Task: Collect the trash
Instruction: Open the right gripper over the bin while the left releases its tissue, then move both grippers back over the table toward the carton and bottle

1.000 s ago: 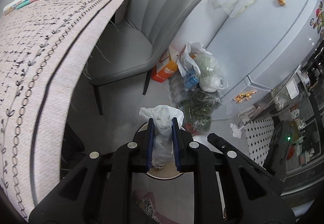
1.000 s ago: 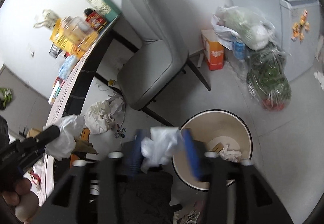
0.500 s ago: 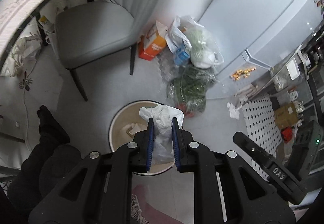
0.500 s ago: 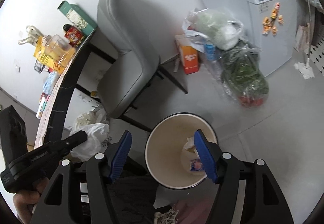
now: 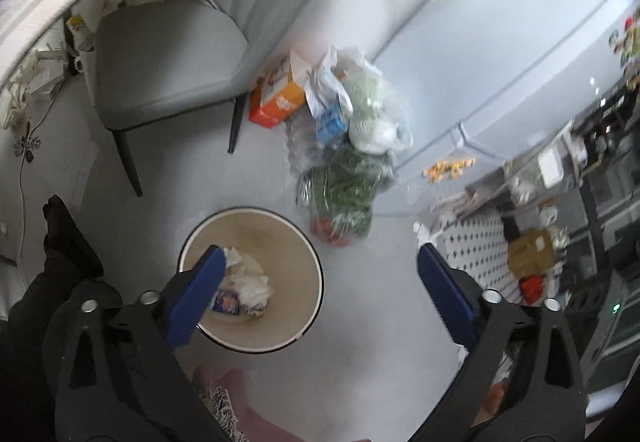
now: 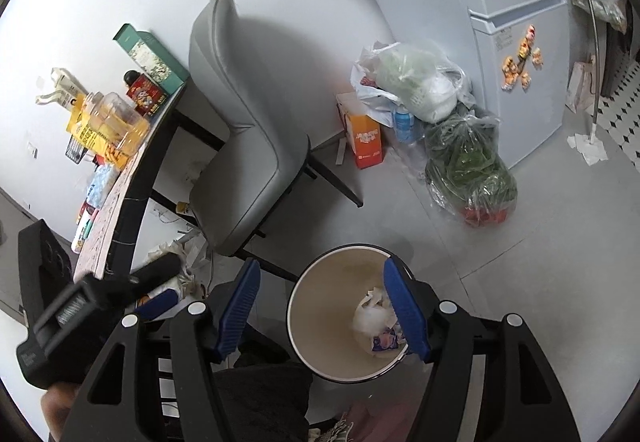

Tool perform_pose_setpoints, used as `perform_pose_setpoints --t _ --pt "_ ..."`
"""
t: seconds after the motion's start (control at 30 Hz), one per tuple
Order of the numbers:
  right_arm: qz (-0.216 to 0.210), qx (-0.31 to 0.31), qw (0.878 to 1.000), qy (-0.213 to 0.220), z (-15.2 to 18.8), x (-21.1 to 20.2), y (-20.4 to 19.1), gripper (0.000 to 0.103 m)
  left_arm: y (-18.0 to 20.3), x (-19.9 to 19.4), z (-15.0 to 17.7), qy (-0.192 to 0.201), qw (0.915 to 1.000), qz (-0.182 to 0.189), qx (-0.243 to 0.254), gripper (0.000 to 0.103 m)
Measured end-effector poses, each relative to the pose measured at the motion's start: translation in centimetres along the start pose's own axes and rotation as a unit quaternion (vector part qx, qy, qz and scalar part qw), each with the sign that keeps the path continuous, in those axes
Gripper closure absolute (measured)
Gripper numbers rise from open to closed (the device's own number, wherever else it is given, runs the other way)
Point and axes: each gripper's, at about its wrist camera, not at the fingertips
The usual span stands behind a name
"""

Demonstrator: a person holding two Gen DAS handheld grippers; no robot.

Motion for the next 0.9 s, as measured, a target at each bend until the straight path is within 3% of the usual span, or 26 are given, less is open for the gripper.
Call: perform_pose_setpoints --t 0.17,0.47,0.9 --pt "-0.006 -0.013 1.0 0.005 0.2 -0.6 -2.3 0.035 -0.6 -3.7 -0.7 0.035 0.9992 -0.018 0.008 0.006" --pt "-0.021 -0.052 0.998 0.031 1.1 -2.7 -8.5 0.009 -1.9 -12.5 -1.2 0.111 0.9927 -0.044 0.018 0.006" --pt "-0.058 -0.133 0.989 0.035 4.9 -4.1 -18.9 0.008 -7.5 -24.5 0.9 0.196 0.977 -0.082 -0.015 0.006"
Point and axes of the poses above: each gripper's, at about its wrist camera, not at the fingertips, and x roughly the way its jaws point, y to its right, z to its underside
